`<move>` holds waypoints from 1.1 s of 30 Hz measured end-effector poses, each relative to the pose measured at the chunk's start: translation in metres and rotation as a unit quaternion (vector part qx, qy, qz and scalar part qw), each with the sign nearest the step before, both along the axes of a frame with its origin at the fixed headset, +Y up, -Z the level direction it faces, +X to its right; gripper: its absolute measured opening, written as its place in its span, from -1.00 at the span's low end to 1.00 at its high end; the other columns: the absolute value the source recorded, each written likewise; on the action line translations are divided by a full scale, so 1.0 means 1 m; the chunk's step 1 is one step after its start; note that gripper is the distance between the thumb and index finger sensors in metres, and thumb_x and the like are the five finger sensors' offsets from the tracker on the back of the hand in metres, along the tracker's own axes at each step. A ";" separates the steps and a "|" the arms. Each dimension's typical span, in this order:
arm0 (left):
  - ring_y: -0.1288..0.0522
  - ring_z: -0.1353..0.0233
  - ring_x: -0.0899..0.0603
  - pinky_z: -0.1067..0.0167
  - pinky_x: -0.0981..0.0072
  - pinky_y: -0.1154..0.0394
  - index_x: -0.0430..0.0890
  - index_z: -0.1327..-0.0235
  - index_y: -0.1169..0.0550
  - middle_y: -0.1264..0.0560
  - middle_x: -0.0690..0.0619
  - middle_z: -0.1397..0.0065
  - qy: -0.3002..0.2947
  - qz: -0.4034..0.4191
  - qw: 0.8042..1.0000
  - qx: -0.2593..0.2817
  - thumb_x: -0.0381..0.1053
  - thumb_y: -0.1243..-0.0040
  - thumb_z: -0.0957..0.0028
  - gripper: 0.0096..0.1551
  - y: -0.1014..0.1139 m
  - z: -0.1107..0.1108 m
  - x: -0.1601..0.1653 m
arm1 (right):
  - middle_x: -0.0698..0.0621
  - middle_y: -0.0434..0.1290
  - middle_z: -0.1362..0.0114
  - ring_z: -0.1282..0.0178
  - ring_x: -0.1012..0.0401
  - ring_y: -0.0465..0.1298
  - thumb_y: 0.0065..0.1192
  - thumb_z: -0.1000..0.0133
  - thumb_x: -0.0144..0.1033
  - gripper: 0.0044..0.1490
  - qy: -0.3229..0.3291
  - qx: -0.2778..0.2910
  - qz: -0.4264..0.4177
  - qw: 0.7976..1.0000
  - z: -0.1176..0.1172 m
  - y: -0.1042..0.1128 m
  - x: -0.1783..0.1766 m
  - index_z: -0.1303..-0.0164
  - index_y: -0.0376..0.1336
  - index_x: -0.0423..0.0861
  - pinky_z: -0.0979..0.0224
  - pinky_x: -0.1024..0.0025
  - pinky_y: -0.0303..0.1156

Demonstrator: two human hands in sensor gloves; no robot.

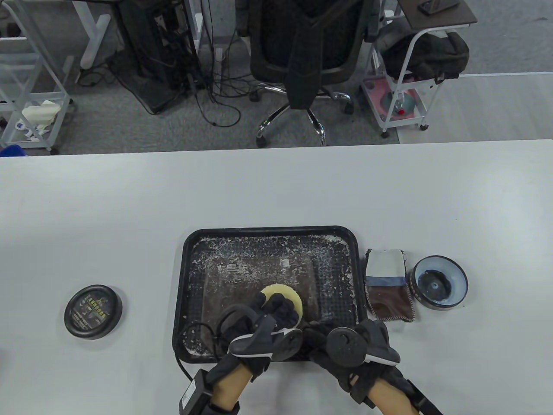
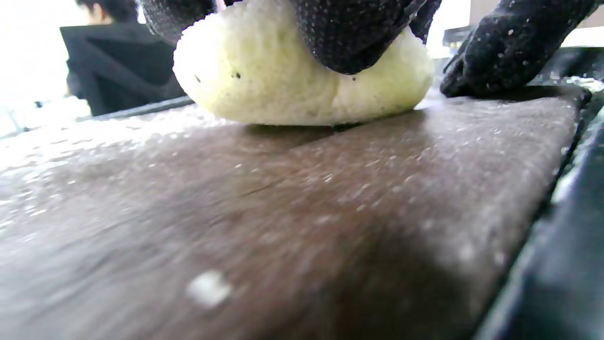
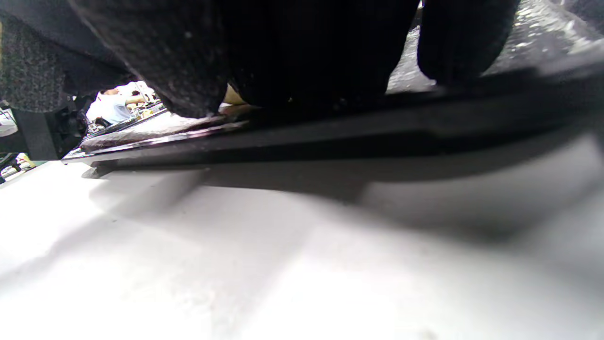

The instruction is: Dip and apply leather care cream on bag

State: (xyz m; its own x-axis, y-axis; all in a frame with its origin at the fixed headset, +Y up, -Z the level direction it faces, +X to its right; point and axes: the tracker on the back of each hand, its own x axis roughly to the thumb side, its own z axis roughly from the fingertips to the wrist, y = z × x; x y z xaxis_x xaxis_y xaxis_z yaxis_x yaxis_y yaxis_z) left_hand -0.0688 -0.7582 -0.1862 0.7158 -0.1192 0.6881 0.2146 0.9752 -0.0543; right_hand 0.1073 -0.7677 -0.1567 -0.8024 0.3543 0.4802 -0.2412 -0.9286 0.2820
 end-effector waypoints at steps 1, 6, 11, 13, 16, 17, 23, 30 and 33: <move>-0.41 -0.55 -0.13 -0.42 -0.13 -0.35 0.21 -0.25 -0.54 -0.40 0.13 -0.50 0.005 -0.002 1.000 -0.002 -0.18 -0.23 0.04 -0.45 0.000 0.000 -0.004 | -0.15 0.45 -0.51 -0.55 -0.12 0.43 0.44 -0.16 -0.10 -0.33 0.000 0.000 0.000 1.000 0.000 0.000 0.000 -0.46 0.37 -0.08 -0.37 -0.19 0.43; -0.42 -0.54 -0.13 -0.42 -0.12 -0.36 0.20 -0.25 -0.54 -0.41 0.13 -0.50 0.026 -0.014 1.000 0.000 -0.18 -0.23 0.04 -0.45 -0.002 0.003 -0.030 | -0.15 0.45 -0.51 -0.55 -0.12 0.43 0.43 -0.16 -0.10 -0.33 -0.002 -0.001 -0.001 1.000 -0.001 0.000 0.000 -0.46 0.37 -0.09 -0.36 -0.19 0.43; -0.42 -0.54 -0.13 -0.42 -0.12 -0.36 0.21 -0.24 -0.55 -0.41 0.12 -0.49 0.055 0.000 0.998 -0.012 -0.19 -0.23 0.04 -0.45 -0.003 0.007 -0.063 | -0.15 0.46 -0.49 -0.54 -0.11 0.44 0.42 -0.17 -0.09 -0.32 -0.005 0.003 0.002 1.000 -0.001 0.000 -0.001 -0.47 0.36 -0.10 -0.35 -0.18 0.44; -0.43 -0.54 -0.13 -0.41 -0.12 -0.36 0.19 -0.25 -0.54 -0.42 0.13 -0.49 0.066 0.002 0.998 -0.012 -0.19 -0.23 0.04 -0.45 -0.003 0.009 -0.077 | -0.15 0.46 -0.50 -0.54 -0.11 0.44 0.42 -0.17 -0.09 -0.32 -0.008 0.003 0.001 1.000 -0.001 0.000 -0.001 -0.47 0.35 -0.11 -0.35 -0.19 0.44; -0.43 -0.54 -0.13 -0.42 -0.13 -0.36 0.20 -0.24 -0.55 -0.42 0.13 -0.49 0.084 0.010 0.996 -0.017 -0.19 -0.24 0.04 -0.45 -0.003 0.010 -0.095 | -0.16 0.46 -0.49 -0.53 -0.12 0.45 0.41 -0.17 -0.09 -0.32 -0.010 0.004 0.001 1.000 -0.001 0.000 -0.001 -0.47 0.35 -0.12 -0.34 -0.19 0.45; -0.43 -0.54 -0.12 -0.41 -0.13 -0.36 0.21 -0.21 -0.56 -0.43 0.14 -0.48 0.092 0.013 0.996 -0.016 -0.19 -0.25 0.05 -0.46 -0.002 0.011 -0.103 | -0.16 0.46 -0.49 -0.53 -0.12 0.45 0.41 -0.17 -0.09 -0.32 -0.011 0.004 0.000 1.000 -0.002 0.000 -0.001 -0.47 0.35 -0.12 -0.34 -0.19 0.45; -0.47 -0.52 -0.10 -0.41 -0.12 -0.37 0.23 -0.15 -0.61 -0.47 0.17 -0.45 0.121 0.009 0.992 -0.022 -0.20 -0.26 0.07 -0.48 0.002 0.008 -0.126 | -0.16 0.47 -0.49 -0.53 -0.12 0.45 0.41 -0.18 -0.09 -0.30 -0.013 0.002 -0.004 1.000 -0.002 0.000 -0.001 -0.49 0.33 -0.13 -0.34 -0.19 0.45; -0.53 -0.47 -0.08 -0.36 0.00 -0.47 0.26 -0.08 -0.63 -0.51 0.18 -0.40 0.150 -0.023 0.988 -0.005 -0.19 -0.30 0.11 -0.49 0.005 0.011 -0.137 | -0.19 0.46 -0.50 -0.53 -0.13 0.45 0.39 -0.19 -0.08 -0.26 -0.023 -0.012 -0.020 0.999 -0.004 0.000 0.001 -0.53 0.29 -0.15 -0.34 -0.20 0.43; -0.54 -0.46 -0.09 -0.35 0.00 -0.47 0.25 -0.09 -0.63 -0.52 0.17 -0.40 0.156 -0.009 0.988 -0.003 -0.19 -0.30 0.11 -0.49 0.005 0.012 -0.141 | -0.19 0.46 -0.51 -0.54 -0.13 0.45 0.38 -0.19 -0.08 -0.25 -0.024 -0.014 -0.023 0.999 -0.004 0.000 0.002 -0.54 0.28 -0.16 -0.34 -0.21 0.43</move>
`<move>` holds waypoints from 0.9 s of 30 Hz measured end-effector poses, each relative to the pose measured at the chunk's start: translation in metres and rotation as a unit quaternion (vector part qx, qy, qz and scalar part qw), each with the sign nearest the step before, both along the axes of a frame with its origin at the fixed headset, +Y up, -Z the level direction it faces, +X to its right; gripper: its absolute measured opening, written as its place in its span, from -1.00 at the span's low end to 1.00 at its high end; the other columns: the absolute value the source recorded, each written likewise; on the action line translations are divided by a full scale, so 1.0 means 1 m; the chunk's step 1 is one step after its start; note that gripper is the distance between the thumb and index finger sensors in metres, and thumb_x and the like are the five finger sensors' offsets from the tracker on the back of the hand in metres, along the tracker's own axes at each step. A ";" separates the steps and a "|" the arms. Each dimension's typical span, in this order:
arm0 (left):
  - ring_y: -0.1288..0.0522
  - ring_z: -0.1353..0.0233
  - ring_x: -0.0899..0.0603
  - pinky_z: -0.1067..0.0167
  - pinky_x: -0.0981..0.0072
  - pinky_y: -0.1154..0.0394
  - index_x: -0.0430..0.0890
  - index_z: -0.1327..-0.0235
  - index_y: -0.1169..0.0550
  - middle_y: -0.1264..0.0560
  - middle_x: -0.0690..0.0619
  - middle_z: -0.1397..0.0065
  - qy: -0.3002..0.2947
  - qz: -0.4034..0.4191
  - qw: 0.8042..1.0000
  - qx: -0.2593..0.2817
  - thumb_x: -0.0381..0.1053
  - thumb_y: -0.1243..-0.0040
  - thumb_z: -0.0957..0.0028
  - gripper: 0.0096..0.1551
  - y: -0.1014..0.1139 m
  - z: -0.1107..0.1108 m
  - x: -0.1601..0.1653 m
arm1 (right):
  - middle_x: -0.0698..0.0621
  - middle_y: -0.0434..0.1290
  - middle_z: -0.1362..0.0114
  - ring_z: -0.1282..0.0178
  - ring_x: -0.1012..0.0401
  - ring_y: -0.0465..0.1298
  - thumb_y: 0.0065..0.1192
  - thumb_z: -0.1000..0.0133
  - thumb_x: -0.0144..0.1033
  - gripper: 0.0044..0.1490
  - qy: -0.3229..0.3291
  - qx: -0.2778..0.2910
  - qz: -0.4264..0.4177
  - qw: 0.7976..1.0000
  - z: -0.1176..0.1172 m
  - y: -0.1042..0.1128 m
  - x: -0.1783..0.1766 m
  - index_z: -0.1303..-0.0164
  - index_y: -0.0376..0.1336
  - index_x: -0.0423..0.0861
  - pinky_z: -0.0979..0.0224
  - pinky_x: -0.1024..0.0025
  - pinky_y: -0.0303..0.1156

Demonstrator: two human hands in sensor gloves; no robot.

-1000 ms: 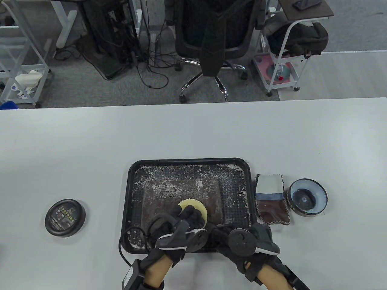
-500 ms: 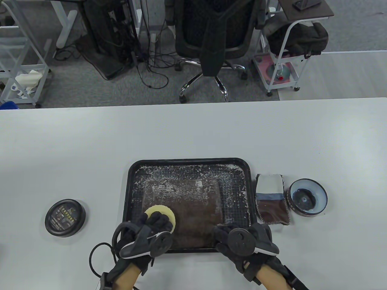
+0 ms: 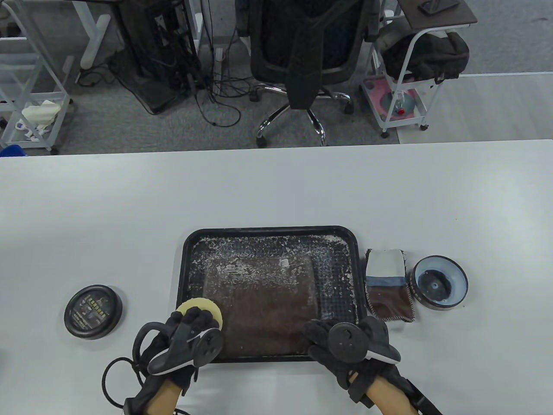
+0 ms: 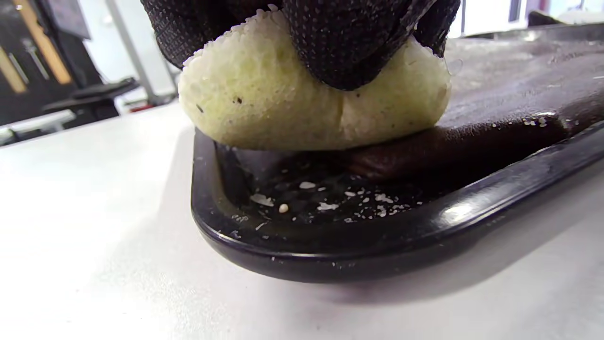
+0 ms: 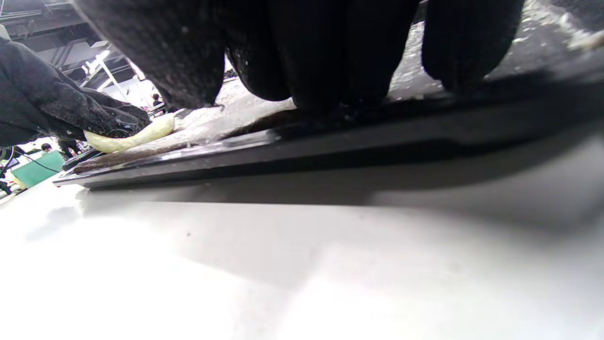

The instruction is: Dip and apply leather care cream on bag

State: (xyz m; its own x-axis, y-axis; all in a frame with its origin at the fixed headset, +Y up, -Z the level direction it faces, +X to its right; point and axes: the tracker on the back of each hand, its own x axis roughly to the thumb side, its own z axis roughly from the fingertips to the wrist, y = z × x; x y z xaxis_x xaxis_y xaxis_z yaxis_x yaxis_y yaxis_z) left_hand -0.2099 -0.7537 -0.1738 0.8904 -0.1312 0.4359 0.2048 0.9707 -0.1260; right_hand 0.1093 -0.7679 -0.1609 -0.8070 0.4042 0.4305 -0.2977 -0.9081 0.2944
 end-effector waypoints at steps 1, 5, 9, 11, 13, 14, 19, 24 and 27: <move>-0.53 -0.46 -0.10 -0.35 -0.01 -0.48 0.25 -0.09 -0.64 -0.52 0.16 -0.41 0.001 0.007 1.000 0.000 -0.19 -0.31 0.11 -0.49 0.000 0.000 -0.001 | -0.20 0.45 -0.51 -0.54 -0.14 0.45 0.38 -0.19 -0.08 -0.24 -0.001 -0.002 -0.002 1.000 0.000 0.000 0.000 -0.54 0.27 -0.16 -0.35 -0.21 0.42; -0.53 -0.44 -0.14 -0.33 -0.02 -0.48 0.21 -0.12 -0.64 -0.52 0.12 -0.40 -0.010 0.040 0.999 0.006 -0.19 -0.31 0.10 -0.49 -0.001 0.002 -0.002 | -0.22 0.45 -0.51 -0.55 -0.16 0.43 0.38 -0.19 -0.08 -0.20 -0.006 -0.018 -0.023 1.000 -0.002 -0.001 0.003 -0.57 0.23 -0.19 -0.36 -0.24 0.39; -0.55 -0.42 -0.17 -0.32 -0.01 -0.49 0.20 -0.13 -0.65 -0.53 0.09 -0.40 -0.033 0.070 0.997 0.005 -0.19 -0.31 0.10 -0.49 -0.001 0.003 0.005 | -0.23 0.46 -0.51 -0.54 -0.16 0.43 0.38 -0.19 -0.09 -0.16 -0.009 -0.029 -0.038 0.999 -0.004 -0.001 0.006 -0.59 0.18 -0.21 -0.38 -0.22 0.38; -0.55 -0.41 -0.18 -0.31 -0.01 -0.51 0.20 -0.13 -0.65 -0.53 0.08 -0.40 -0.051 0.087 0.995 0.005 -0.19 -0.31 0.10 -0.49 -0.003 0.005 0.015 | -0.22 0.46 -0.51 -0.54 -0.16 0.42 0.39 -0.19 -0.09 -0.16 -0.010 -0.032 -0.043 0.999 -0.005 -0.001 0.007 -0.60 0.17 -0.21 -0.38 -0.21 0.37; -0.55 -0.41 -0.19 -0.30 0.00 -0.51 0.20 -0.13 -0.65 -0.53 0.07 -0.40 -0.065 0.086 0.994 0.011 -0.19 -0.31 0.10 -0.49 -0.004 0.006 0.024 | -0.23 0.46 -0.51 -0.55 -0.16 0.42 0.39 -0.19 -0.09 -0.16 -0.010 -0.034 -0.044 0.998 -0.006 -0.001 0.007 -0.60 0.17 -0.21 -0.38 -0.21 0.37; -0.55 -0.41 -0.18 -0.30 0.01 -0.52 0.19 -0.15 -0.63 -0.53 0.08 -0.40 -0.076 0.077 0.994 0.014 -0.18 -0.31 0.10 -0.49 -0.005 0.007 0.031 | -0.22 0.46 -0.51 -0.54 -0.16 0.42 0.39 -0.19 -0.09 -0.15 -0.010 -0.035 -0.044 0.998 -0.006 -0.001 0.007 -0.60 0.16 -0.21 -0.38 -0.21 0.37; -0.56 -0.40 -0.18 -0.29 0.01 -0.53 0.20 -0.14 -0.64 -0.53 0.06 -0.40 -0.119 0.084 0.989 0.022 -0.18 -0.30 0.09 -0.49 -0.006 0.011 0.059 | -0.20 0.46 -0.51 -0.55 -0.14 0.42 0.37 -0.21 -0.19 -0.12 -0.013 -0.040 -0.044 0.998 -0.007 -0.001 0.008 -0.63 0.06 -0.25 -0.39 -0.20 0.37; -0.57 -0.39 -0.19 -0.29 0.01 -0.53 0.18 -0.17 -0.62 -0.52 0.05 -0.40 -0.158 0.099 0.982 0.029 -0.17 -0.30 0.09 -0.48 -0.008 0.016 0.087 | -0.15 0.46 -0.51 -0.56 -0.11 0.42 0.35 -0.20 -0.40 -0.12 -0.017 -0.048 -0.045 0.998 -0.009 -0.001 0.010 -0.64 -0.02 -0.28 -0.41 -0.17 0.36; -0.57 -0.39 -0.19 -0.28 0.01 -0.54 0.17 -0.18 -0.61 -0.52 0.05 -0.40 -0.183 0.103 0.977 0.034 -0.17 -0.30 0.09 -0.48 -0.008 0.020 0.105 | -0.14 0.47 -0.51 -0.56 -0.10 0.42 0.33 -0.20 -0.43 -0.12 -0.018 -0.048 -0.044 0.998 -0.009 -0.001 0.010 -0.64 -0.03 -0.28 -0.41 -0.16 0.37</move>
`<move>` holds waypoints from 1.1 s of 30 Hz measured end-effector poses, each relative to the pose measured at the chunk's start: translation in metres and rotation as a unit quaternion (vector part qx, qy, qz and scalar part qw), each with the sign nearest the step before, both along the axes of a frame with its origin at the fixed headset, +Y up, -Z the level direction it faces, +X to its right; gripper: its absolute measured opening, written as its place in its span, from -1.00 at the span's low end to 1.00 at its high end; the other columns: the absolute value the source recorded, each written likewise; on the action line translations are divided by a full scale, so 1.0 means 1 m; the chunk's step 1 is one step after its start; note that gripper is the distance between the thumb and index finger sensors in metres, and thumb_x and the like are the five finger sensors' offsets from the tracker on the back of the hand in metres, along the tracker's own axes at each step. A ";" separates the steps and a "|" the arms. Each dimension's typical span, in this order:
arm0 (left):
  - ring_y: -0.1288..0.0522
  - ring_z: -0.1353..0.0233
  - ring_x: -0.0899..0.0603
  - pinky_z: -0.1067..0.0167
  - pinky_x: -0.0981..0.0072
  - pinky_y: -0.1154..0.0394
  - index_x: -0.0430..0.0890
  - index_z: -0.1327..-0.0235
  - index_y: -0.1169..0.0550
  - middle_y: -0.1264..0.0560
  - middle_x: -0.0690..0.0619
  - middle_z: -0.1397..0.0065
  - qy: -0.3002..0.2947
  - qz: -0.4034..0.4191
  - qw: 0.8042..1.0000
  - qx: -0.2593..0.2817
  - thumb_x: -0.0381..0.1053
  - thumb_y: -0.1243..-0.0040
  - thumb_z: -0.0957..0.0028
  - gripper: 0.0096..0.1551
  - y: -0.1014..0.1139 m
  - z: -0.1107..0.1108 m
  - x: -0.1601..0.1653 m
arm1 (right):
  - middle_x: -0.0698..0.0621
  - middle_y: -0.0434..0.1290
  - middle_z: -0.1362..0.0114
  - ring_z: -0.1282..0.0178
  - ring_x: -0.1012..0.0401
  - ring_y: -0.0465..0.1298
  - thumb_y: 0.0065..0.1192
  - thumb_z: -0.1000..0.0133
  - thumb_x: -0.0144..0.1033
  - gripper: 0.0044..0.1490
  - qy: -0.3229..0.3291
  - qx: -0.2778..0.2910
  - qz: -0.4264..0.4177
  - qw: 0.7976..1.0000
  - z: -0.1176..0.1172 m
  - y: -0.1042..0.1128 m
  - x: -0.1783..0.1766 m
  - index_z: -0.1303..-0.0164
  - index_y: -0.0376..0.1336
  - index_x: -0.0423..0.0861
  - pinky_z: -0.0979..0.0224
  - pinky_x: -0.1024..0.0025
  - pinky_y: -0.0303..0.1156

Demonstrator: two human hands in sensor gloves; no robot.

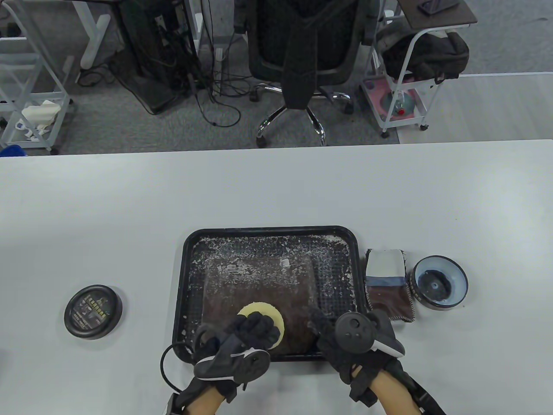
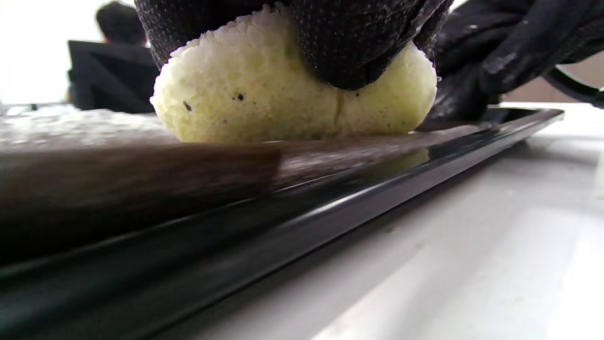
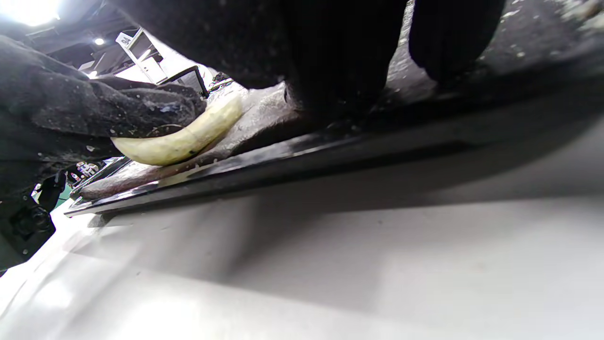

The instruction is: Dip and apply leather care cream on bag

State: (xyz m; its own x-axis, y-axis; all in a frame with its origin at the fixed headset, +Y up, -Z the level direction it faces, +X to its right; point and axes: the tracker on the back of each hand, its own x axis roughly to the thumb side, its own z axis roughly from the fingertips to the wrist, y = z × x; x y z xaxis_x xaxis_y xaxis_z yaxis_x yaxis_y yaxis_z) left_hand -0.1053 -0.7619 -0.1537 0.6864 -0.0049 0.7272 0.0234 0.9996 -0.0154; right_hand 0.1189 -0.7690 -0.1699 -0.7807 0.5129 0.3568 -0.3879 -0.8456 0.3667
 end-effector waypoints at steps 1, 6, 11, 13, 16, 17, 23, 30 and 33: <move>-0.57 -0.39 -0.19 -0.28 0.01 -0.54 0.17 -0.18 -0.62 -0.52 0.05 -0.40 -0.005 0.001 1.000 0.001 -0.17 -0.30 0.09 -0.48 0.000 0.001 0.003 | -0.14 0.46 -0.51 -0.56 -0.10 0.42 0.33 -0.20 -0.44 -0.12 0.000 0.000 0.000 1.000 0.000 0.000 0.000 -0.64 -0.04 -0.28 -0.41 -0.16 0.37; -0.57 -0.39 -0.19 -0.28 0.02 -0.54 0.17 -0.18 -0.62 -0.53 0.05 -0.40 -0.043 0.026 0.999 -0.002 -0.16 -0.30 0.09 -0.48 0.000 0.007 0.024 | -0.14 0.46 -0.51 -0.56 -0.10 0.42 0.33 -0.20 -0.45 -0.12 -0.001 -0.001 0.000 1.000 0.000 0.000 0.000 -0.64 -0.05 -0.28 -0.41 -0.16 0.36; -0.55 -0.40 -0.19 -0.30 0.02 -0.51 0.17 -0.18 -0.62 -0.52 0.05 -0.40 -0.075 0.037 0.996 0.010 -0.17 -0.29 0.08 -0.48 -0.002 0.015 0.039 | -0.15 0.45 -0.52 -0.57 -0.10 0.41 0.32 -0.19 -0.48 -0.11 0.001 -0.001 0.003 1.000 0.000 0.000 0.000 -0.64 -0.06 -0.28 -0.42 -0.15 0.36; -0.56 -0.39 -0.19 -0.31 0.03 -0.51 0.18 -0.18 -0.62 -0.52 0.05 -0.40 -0.077 0.034 0.996 0.016 -0.16 -0.28 0.08 -0.48 -0.002 0.016 0.041 | -0.14 0.45 -0.51 -0.57 -0.10 0.41 0.32 -0.19 -0.49 -0.11 0.000 -0.001 0.004 1.000 0.000 0.000 0.000 -0.64 -0.06 -0.28 -0.42 -0.15 0.36; -0.56 -0.39 -0.20 -0.30 0.02 -0.50 0.17 -0.17 -0.63 -0.53 0.05 -0.39 -0.082 0.050 0.995 0.012 -0.17 -0.29 0.09 -0.48 -0.003 0.018 0.040 | -0.14 0.45 -0.51 -0.57 -0.09 0.42 0.32 -0.19 -0.49 -0.11 -0.002 0.002 0.006 1.000 0.000 0.000 0.000 -0.64 -0.06 -0.28 -0.41 -0.14 0.37; -0.56 -0.38 -0.20 -0.30 0.02 -0.50 0.17 -0.17 -0.64 -0.54 0.04 -0.39 -0.088 0.050 0.995 0.012 -0.18 -0.29 0.09 -0.48 -0.003 0.019 0.041 | -0.13 0.46 -0.51 -0.56 -0.09 0.42 0.32 -0.19 -0.49 -0.11 -0.003 0.003 0.007 1.000 0.000 0.000 -0.001 -0.64 -0.06 -0.28 -0.41 -0.14 0.37; -0.57 -0.39 -0.16 -0.31 0.02 -0.51 0.18 -0.16 -0.62 -0.55 0.08 -0.38 -0.099 0.024 0.995 0.015 -0.17 -0.29 0.09 -0.48 0.001 0.027 0.040 | -0.10 0.48 -0.50 -0.56 -0.06 0.44 0.32 -0.19 -0.48 -0.13 -0.003 0.015 0.027 1.000 0.001 0.002 -0.003 -0.64 -0.03 -0.27 -0.40 -0.17 0.38; -0.58 -0.39 -0.11 -0.30 0.02 -0.52 0.21 -0.14 -0.63 -0.56 0.13 -0.37 -0.075 0.023 0.996 -0.031 -0.18 -0.28 0.10 -0.48 0.006 0.020 0.022 | -0.08 0.47 -0.50 -0.56 -0.05 0.44 0.33 -0.19 -0.47 -0.14 -0.002 0.014 0.032 0.999 0.001 0.002 -0.003 -0.64 -0.02 -0.26 -0.40 -0.17 0.38; -0.57 -0.40 -0.09 -0.30 0.02 -0.51 0.22 -0.13 -0.64 -0.57 0.15 -0.37 -0.059 0.032 0.996 -0.061 -0.19 -0.28 0.10 -0.48 0.007 0.015 0.010 | -0.07 0.47 -0.50 -0.56 -0.04 0.44 0.32 -0.19 -0.47 -0.14 -0.002 0.011 0.030 0.999 0.001 0.002 -0.003 -0.64 -0.02 -0.26 -0.40 -0.17 0.38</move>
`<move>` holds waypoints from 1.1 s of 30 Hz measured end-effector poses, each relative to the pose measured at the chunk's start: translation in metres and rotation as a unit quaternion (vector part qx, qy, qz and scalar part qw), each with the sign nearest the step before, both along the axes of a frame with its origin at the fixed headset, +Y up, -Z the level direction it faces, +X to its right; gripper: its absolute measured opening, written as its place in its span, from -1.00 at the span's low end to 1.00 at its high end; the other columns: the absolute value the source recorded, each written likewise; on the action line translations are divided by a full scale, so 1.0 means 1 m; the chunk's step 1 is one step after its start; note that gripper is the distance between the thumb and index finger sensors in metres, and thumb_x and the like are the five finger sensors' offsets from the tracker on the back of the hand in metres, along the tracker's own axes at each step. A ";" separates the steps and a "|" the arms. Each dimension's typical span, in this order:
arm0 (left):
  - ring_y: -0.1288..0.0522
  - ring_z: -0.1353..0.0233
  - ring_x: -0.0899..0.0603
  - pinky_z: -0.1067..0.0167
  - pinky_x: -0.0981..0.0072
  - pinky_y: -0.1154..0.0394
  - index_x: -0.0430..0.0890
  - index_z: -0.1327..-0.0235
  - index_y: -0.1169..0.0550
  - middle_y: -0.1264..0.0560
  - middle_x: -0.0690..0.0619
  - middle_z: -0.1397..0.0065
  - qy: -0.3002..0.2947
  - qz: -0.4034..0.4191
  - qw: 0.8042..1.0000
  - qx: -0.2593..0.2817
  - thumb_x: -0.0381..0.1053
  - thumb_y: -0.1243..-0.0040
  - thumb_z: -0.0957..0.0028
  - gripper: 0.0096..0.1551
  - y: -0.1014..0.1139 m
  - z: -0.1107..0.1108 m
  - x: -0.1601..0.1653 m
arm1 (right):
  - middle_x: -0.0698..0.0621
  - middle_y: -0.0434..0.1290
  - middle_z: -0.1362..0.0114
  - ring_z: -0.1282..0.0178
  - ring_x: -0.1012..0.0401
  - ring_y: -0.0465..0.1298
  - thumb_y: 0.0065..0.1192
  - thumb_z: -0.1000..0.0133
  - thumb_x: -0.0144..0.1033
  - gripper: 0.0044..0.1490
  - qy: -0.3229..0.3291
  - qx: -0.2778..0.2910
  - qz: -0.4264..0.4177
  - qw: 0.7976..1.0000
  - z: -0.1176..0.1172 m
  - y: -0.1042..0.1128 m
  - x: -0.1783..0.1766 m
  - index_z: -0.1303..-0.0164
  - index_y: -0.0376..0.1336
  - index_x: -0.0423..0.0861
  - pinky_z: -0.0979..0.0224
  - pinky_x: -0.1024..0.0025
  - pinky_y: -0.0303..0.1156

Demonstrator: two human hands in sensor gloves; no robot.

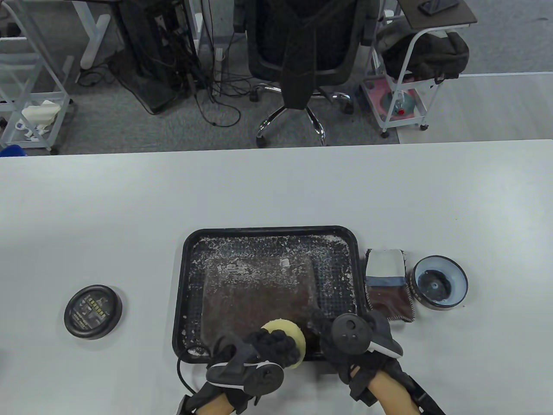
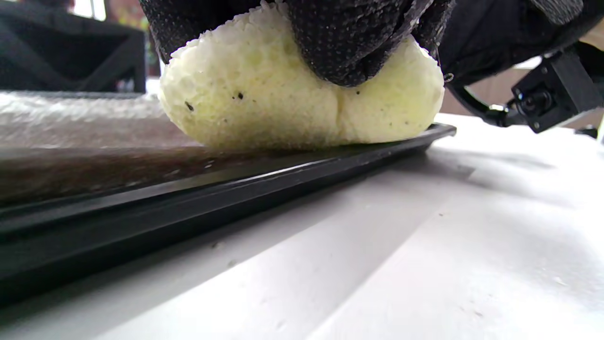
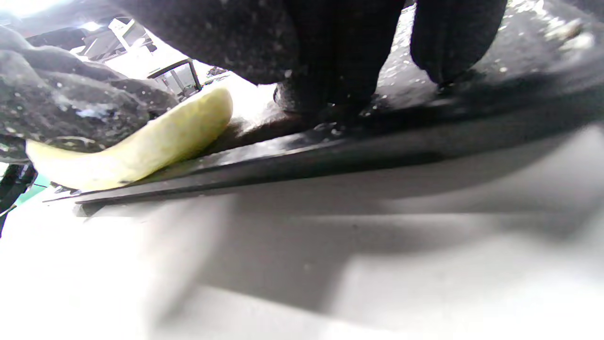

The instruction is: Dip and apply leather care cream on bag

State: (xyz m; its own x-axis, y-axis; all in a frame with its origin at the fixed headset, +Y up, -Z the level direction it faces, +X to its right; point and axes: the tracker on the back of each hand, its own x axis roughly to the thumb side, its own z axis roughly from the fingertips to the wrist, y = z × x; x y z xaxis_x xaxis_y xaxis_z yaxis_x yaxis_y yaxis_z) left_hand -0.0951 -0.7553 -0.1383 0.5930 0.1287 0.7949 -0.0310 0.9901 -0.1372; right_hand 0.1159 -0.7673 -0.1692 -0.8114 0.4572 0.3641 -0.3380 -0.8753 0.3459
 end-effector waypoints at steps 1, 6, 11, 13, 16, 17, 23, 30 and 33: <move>-0.57 -0.40 -0.09 -0.31 0.02 -0.51 0.22 -0.12 -0.64 -0.57 0.16 -0.37 0.003 0.002 1.000 -0.006 -0.19 -0.28 0.10 -0.49 0.000 -0.001 -0.003 | -0.07 0.47 -0.50 -0.57 -0.04 0.43 0.32 -0.19 -0.47 -0.14 0.000 -0.001 -0.001 1.000 0.000 0.000 0.000 -0.64 -0.02 -0.26 -0.40 -0.17 0.38; -0.56 -0.41 -0.06 -0.31 0.03 -0.50 0.23 -0.09 -0.66 -0.57 0.19 -0.36 0.025 0.010 0.999 -0.039 -0.20 -0.29 0.11 -0.49 0.000 -0.006 -0.020 | -0.07 0.47 -0.50 -0.57 -0.03 0.43 0.32 -0.19 -0.47 -0.15 0.000 -0.002 -0.002 1.000 0.000 0.000 0.001 -0.64 -0.01 -0.26 -0.41 -0.16 0.37; -0.56 -0.40 -0.05 -0.32 0.04 -0.49 0.24 -0.08 -0.66 -0.58 0.21 -0.35 0.045 0.013 0.996 -0.069 -0.20 -0.29 0.11 -0.50 0.001 -0.011 -0.035 | -0.06 0.47 -0.50 -0.57 -0.03 0.43 0.32 -0.19 -0.46 -0.15 -0.001 -0.007 -0.005 1.000 -0.001 0.000 0.002 -0.64 -0.01 -0.25 -0.41 -0.16 0.37; -0.56 -0.40 -0.04 -0.32 0.03 -0.48 0.24 -0.05 -0.68 -0.59 0.22 -0.34 0.053 0.020 0.995 -0.081 -0.21 -0.29 0.12 -0.50 0.001 -0.014 -0.042 | -0.06 0.47 -0.50 -0.57 -0.03 0.43 0.32 -0.19 -0.47 -0.15 -0.001 -0.008 -0.005 1.000 -0.001 0.000 0.002 -0.64 -0.01 -0.25 -0.41 -0.16 0.37; -0.56 -0.40 -0.02 -0.33 0.03 -0.47 0.24 -0.02 -0.69 -0.60 0.23 -0.33 0.065 0.029 0.992 -0.100 -0.22 -0.29 0.12 -0.51 0.001 -0.017 -0.053 | -0.06 0.47 -0.50 -0.57 -0.03 0.43 0.32 -0.19 -0.46 -0.15 -0.001 -0.009 -0.006 1.000 -0.002 0.000 0.002 -0.64 -0.01 -0.25 -0.41 -0.16 0.37; -0.56 -0.40 -0.02 -0.32 0.04 -0.47 0.24 -0.03 -0.69 -0.60 0.24 -0.33 0.071 0.034 0.991 -0.108 -0.22 -0.29 0.12 -0.51 0.000 -0.018 -0.057 | -0.06 0.47 -0.50 -0.57 -0.03 0.43 0.32 -0.19 -0.46 -0.15 -0.001 -0.009 -0.007 1.000 -0.002 0.000 0.002 -0.64 -0.01 -0.25 -0.41 -0.16 0.37; -0.54 -0.41 -0.01 -0.34 0.04 -0.44 0.24 0.00 -0.70 -0.60 0.26 -0.32 0.096 0.053 0.982 -0.152 -0.24 -0.29 0.12 -0.51 -0.001 -0.024 -0.082 | -0.06 0.47 -0.51 -0.57 -0.03 0.43 0.32 -0.19 -0.47 -0.15 -0.001 -0.011 -0.009 1.000 -0.002 0.000 0.003 -0.64 0.00 -0.25 -0.41 -0.16 0.37; -0.53 -0.42 0.01 -0.35 0.04 -0.42 0.24 0.02 -0.71 -0.61 0.27 -0.32 0.121 0.036 0.980 -0.153 -0.25 -0.29 0.12 -0.52 0.002 -0.024 -0.100 | -0.06 0.47 -0.50 -0.57 -0.03 0.42 0.32 -0.19 -0.47 -0.16 0.000 -0.013 -0.011 1.000 -0.002 0.000 0.004 -0.64 0.00 -0.25 -0.42 -0.16 0.36; -0.53 -0.42 0.01 -0.36 0.03 -0.42 0.25 0.04 -0.72 -0.61 0.28 -0.31 0.134 0.031 0.979 -0.151 -0.26 -0.29 0.12 -0.53 0.004 -0.023 -0.106 | -0.06 0.47 -0.50 -0.57 -0.03 0.42 0.32 -0.19 -0.47 -0.16 0.000 -0.014 -0.013 1.000 -0.002 -0.001 0.004 -0.64 0.01 -0.25 -0.42 -0.16 0.36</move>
State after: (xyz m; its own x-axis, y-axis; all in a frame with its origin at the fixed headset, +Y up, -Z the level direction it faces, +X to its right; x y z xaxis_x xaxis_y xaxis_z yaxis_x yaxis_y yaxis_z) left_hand -0.2016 -0.7518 -0.1617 0.7587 0.3769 0.5313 -0.1657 0.9005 -0.4021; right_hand 0.1200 -0.7678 -0.1712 -0.7997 0.4872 0.3508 -0.3598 -0.8568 0.3694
